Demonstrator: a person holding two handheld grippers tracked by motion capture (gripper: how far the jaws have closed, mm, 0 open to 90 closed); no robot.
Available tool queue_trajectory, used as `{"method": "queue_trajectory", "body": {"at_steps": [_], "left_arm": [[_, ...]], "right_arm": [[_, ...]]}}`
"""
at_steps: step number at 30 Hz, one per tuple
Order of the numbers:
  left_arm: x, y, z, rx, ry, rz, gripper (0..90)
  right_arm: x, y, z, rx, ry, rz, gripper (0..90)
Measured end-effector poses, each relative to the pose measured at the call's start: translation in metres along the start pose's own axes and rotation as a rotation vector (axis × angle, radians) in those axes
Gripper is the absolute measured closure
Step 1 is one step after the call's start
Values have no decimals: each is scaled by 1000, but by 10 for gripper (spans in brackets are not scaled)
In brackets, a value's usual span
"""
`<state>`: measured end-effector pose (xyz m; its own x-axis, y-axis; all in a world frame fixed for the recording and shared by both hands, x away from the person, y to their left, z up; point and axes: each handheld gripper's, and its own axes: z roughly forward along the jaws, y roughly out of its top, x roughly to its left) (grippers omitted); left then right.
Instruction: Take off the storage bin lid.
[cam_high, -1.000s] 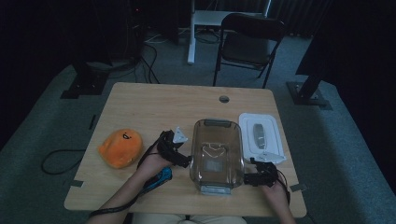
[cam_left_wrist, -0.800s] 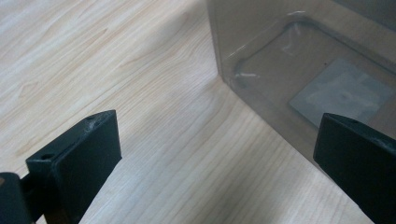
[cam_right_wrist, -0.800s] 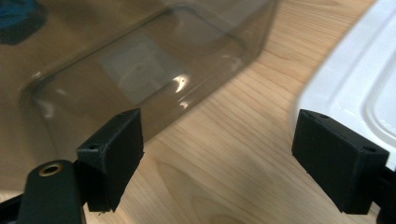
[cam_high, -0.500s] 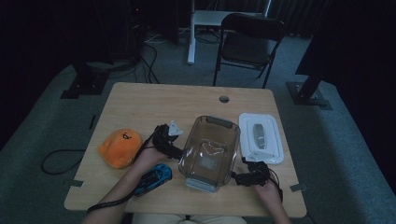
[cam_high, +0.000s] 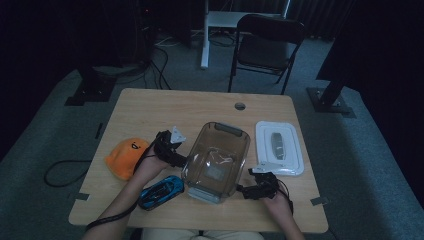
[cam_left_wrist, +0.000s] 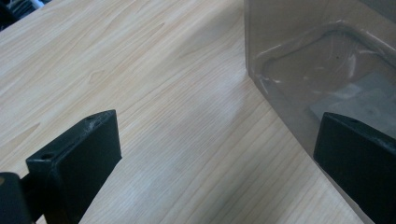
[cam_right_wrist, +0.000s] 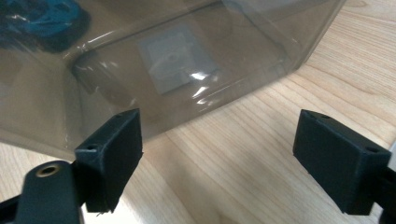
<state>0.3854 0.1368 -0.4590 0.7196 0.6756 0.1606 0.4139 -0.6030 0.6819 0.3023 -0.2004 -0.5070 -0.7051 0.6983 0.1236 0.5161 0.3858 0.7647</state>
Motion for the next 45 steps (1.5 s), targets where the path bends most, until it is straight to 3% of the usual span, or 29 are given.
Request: {"method": "queue_trajectory", "body": {"at_steps": [3,5,7,9,15,17,23,26,29,31,33,37,41,45], "left_arm": [[4,-3,1,7,-4,-21,13],[11,-7,1,3,-14,-65,13],[15,-9,-1,-2,-7,-72,13],[17,-10,-5,-4,15,-69,13],[25,-15,-24,-29,22,-131,13],[28,-16,-31,-22,24,-150,13],[29,-18,-53,-21,43,-140,13],[27,-18,-63,60,35,-145,13],[25,-20,-74,54,21,-154,13],[25,-24,-81,49,62,-131,13],[29,-28,-89,51,94,-133,13],[41,-41,-105,31,137,-177,13],[51,-57,-116,17,154,-220,13],[57,-72,-117,46,170,-258,13]], "right_arm": [[1,1,1,-6,0,0,143],[-1,1,1,-10,-4,3,143],[-2,0,0,-8,-7,4,143],[-4,-2,-1,-7,-14,6,143],[-13,-13,-12,-1,-12,-18,142],[-16,-18,-17,0,-31,-26,142],[-26,-31,-35,-23,-62,-10,140],[-31,-38,-41,-15,-85,-17,140],[-35,-45,-46,-3,-117,-7,139],[-38,-50,-48,12,-140,8,138],[-40,-54,-51,23,-161,24,138],[-41,-61,-55,39,-189,27,138],[-42,-66,-58,42,-208,40,139],[-41,-67,-57,53,-220,36,138]]}}
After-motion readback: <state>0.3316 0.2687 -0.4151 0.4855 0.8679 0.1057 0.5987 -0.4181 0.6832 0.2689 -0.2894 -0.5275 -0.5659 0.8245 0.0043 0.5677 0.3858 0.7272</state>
